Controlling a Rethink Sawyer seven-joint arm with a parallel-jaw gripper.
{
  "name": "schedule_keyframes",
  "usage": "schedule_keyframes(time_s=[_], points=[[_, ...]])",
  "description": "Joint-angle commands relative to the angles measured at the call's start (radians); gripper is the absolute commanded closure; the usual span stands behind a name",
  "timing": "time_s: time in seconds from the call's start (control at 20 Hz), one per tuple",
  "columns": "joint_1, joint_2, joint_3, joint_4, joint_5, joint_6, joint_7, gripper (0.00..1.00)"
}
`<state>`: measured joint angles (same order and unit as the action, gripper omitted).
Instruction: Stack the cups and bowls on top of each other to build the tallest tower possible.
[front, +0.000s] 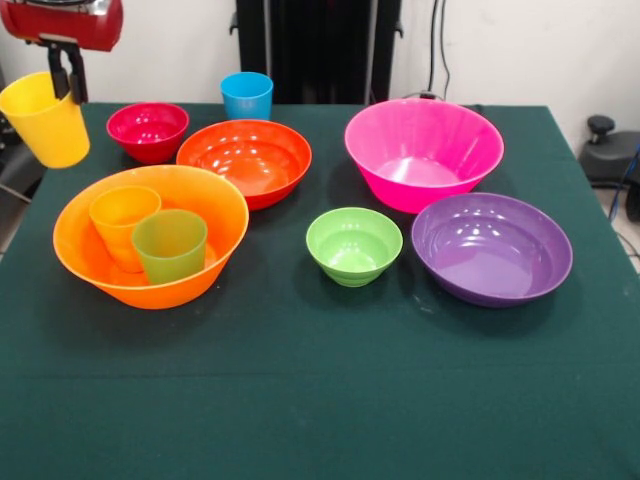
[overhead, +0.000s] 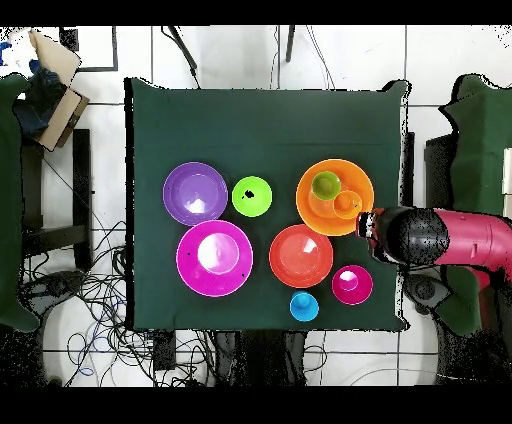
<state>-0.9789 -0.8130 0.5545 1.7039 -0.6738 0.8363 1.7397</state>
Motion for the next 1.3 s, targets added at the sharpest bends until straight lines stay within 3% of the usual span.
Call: schedule_keyframes(time_s=[0.05, 0.8, 1.3], points=[[0.065, 0.040, 0.014, -0.030, 0.003, 0.070, -0.110, 1.00], [0.145, 0.076, -0.018, -0.011, 0.020, 0.016, 0.014, 1.00], [0.193, 0.047, -0.054, 0.007, 0.050, 0.017, 0.078, 1.00]])
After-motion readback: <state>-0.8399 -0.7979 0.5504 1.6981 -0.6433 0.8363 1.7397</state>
